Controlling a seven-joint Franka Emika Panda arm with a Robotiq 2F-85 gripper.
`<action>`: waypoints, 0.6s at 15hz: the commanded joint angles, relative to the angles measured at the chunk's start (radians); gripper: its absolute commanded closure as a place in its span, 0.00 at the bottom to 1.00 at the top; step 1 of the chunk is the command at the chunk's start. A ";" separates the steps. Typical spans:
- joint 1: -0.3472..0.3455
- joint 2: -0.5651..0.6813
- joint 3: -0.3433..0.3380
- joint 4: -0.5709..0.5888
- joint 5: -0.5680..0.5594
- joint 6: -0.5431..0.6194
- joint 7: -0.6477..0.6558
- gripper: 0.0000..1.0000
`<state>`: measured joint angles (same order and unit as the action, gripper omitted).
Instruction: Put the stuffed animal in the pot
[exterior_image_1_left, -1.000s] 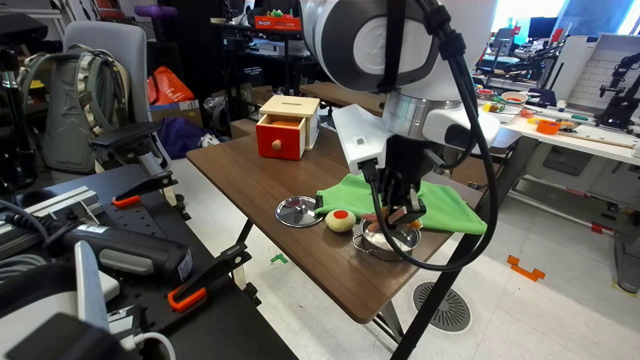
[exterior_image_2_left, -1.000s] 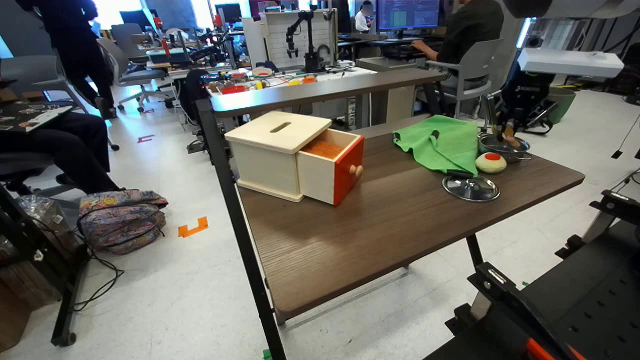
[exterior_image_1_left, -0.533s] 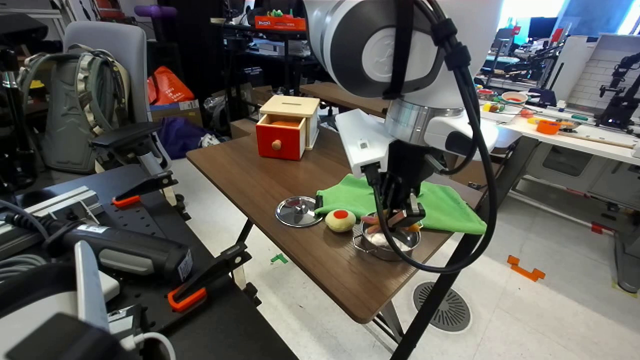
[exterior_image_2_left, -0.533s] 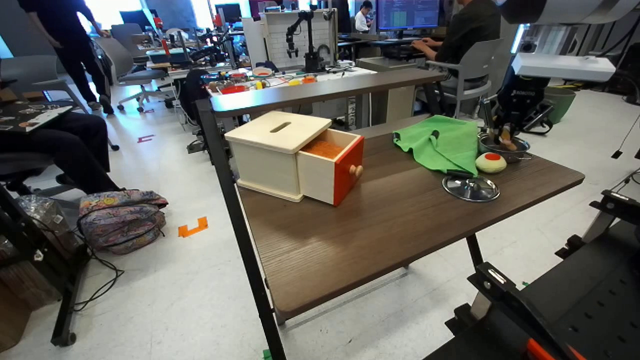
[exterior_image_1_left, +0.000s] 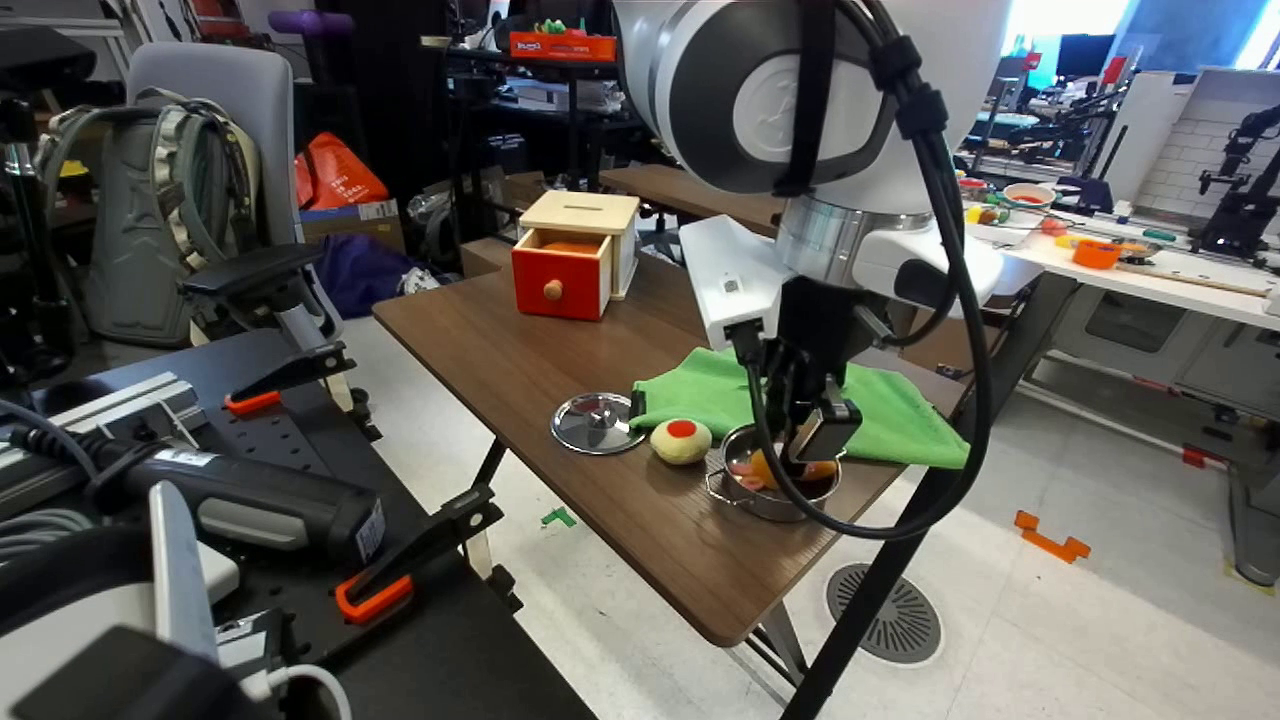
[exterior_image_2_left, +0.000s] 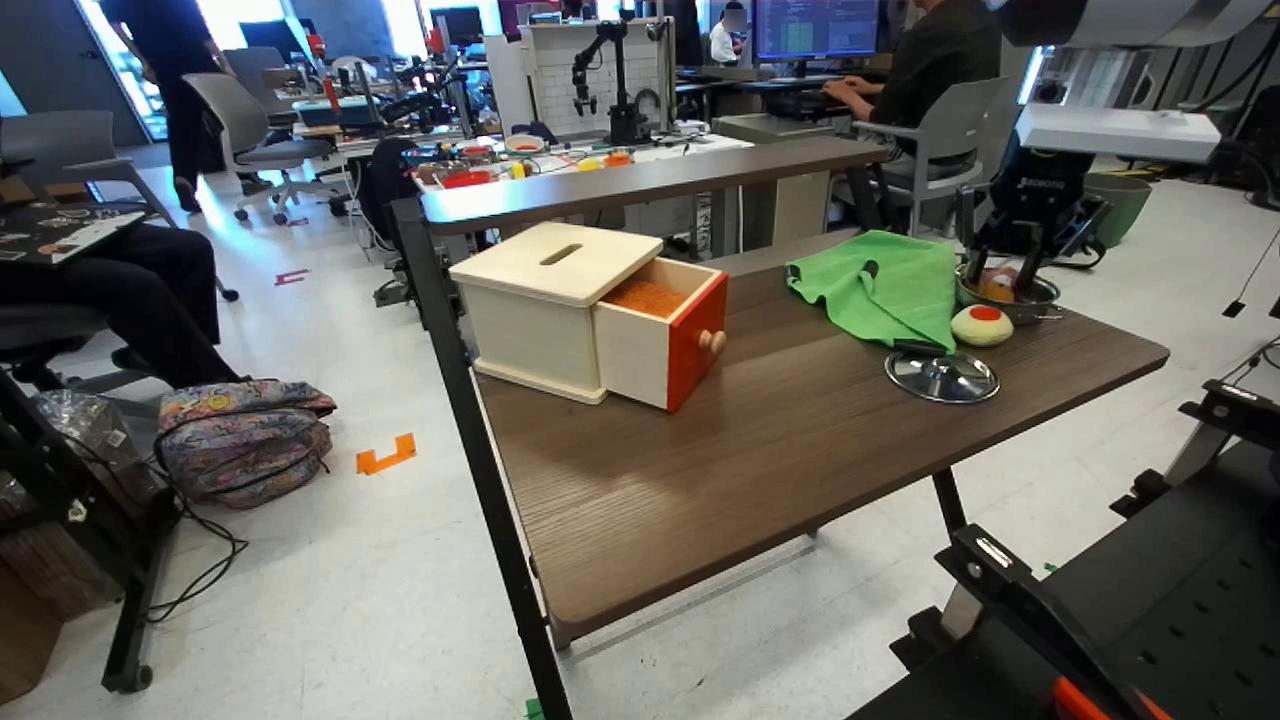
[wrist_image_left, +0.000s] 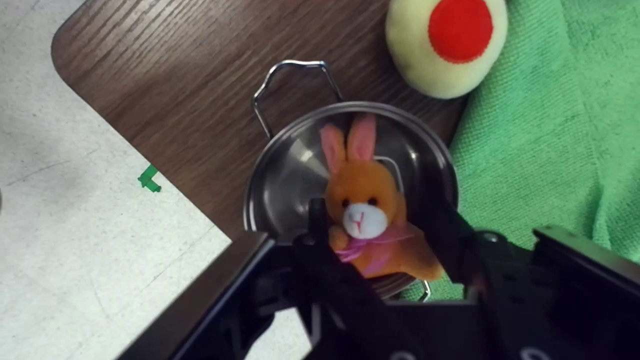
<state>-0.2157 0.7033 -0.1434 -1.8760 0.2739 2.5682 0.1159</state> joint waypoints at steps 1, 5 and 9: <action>-0.012 0.000 0.009 0.023 -0.007 -0.033 0.022 0.15; -0.030 -0.044 0.032 -0.015 0.014 -0.012 -0.012 0.00; -0.074 -0.167 0.091 -0.135 0.069 0.067 -0.106 0.00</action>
<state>-0.2353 0.6591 -0.1131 -1.8935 0.2942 2.5793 0.0985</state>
